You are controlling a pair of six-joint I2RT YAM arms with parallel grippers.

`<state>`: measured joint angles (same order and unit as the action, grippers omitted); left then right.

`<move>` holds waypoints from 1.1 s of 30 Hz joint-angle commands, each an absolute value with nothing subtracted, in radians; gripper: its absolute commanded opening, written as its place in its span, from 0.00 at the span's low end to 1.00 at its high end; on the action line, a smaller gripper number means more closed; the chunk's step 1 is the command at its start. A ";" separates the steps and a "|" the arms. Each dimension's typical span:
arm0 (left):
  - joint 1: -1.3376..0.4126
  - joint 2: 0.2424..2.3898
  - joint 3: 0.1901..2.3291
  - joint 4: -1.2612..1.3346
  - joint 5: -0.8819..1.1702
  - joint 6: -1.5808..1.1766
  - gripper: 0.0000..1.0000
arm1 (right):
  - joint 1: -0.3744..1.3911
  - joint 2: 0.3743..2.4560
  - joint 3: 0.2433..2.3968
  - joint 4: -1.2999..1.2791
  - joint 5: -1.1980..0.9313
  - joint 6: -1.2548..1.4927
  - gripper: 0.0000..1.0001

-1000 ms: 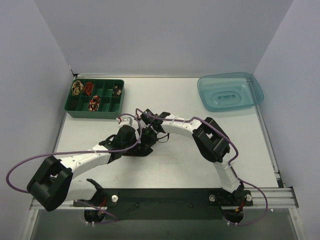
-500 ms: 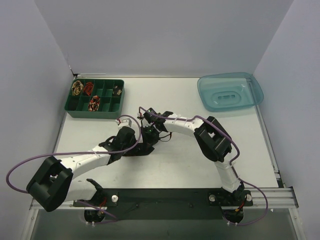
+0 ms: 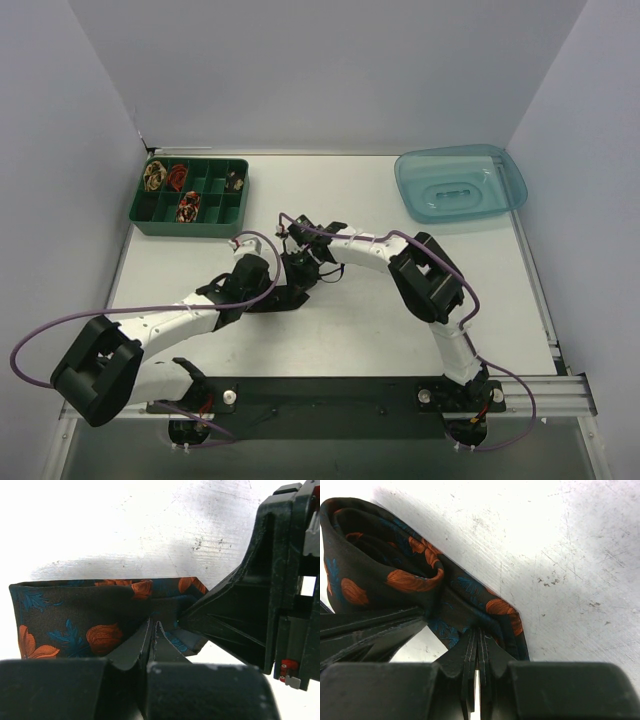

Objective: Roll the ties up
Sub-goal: Roll the tie at the center of the board.

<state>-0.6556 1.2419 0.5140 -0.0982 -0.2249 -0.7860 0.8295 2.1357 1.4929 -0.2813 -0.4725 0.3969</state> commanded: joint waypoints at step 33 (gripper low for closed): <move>-0.612 1.002 0.560 -0.124 -0.134 -0.712 0.69 | 0.841 2.008 1.526 -0.488 -0.362 0.321 0.05</move>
<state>-0.6422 1.0603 0.5159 -0.0727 -0.1253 -0.7235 0.8299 2.0808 1.4826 -0.4187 -0.3828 0.3363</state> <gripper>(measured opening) 0.671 0.054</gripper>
